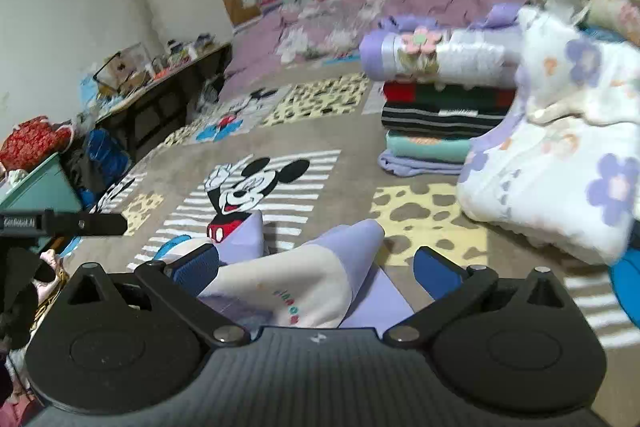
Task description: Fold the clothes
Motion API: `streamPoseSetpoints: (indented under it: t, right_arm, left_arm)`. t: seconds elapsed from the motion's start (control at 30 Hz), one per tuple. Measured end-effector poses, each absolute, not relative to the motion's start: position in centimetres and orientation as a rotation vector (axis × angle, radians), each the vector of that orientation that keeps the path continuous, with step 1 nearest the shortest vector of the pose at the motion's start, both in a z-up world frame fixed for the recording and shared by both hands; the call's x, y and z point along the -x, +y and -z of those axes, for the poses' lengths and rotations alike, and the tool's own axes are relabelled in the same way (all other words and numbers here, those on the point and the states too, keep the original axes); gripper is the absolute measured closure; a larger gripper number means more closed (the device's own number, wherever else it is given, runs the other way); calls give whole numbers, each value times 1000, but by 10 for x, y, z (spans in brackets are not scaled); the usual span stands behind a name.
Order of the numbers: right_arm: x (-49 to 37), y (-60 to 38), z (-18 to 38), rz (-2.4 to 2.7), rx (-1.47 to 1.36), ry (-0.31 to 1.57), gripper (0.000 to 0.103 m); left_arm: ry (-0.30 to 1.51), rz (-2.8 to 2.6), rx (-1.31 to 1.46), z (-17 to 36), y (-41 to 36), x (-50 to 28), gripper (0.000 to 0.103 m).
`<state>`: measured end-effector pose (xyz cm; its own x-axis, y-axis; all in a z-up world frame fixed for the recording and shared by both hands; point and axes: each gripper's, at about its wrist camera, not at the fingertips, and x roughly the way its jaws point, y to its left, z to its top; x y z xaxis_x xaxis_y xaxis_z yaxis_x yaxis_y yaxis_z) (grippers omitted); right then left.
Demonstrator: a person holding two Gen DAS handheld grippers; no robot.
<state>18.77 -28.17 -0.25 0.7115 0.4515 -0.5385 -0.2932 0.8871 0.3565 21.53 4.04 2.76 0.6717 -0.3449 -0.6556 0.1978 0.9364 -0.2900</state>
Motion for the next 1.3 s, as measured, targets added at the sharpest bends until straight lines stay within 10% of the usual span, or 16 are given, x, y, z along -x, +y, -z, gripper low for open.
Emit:
streamPoseSetpoints:
  t: [0.2, 0.37, 0.8, 1.03, 1.3]
  right_arm:
    - [-243, -285, 21, -455, -273, 733, 2]
    - [-286, -275, 39, -495, -251, 801, 30]
    - [-335, -253, 86, -582, -180, 982, 24]
    - [-321, -263, 82, -660, -197, 989, 87]
    - [-300, -282, 28, -705, -261, 811, 92]
  left_arm:
    - [853, 392, 112, -9, 33, -262, 17]
    - [934, 443, 77, 17, 31, -296, 27]
    - [1077, 554, 79, 61, 23, -342, 32]
    - [1023, 592, 58, 60, 22, -331, 93]
    - [843, 581, 87, 7, 43, -310, 98]
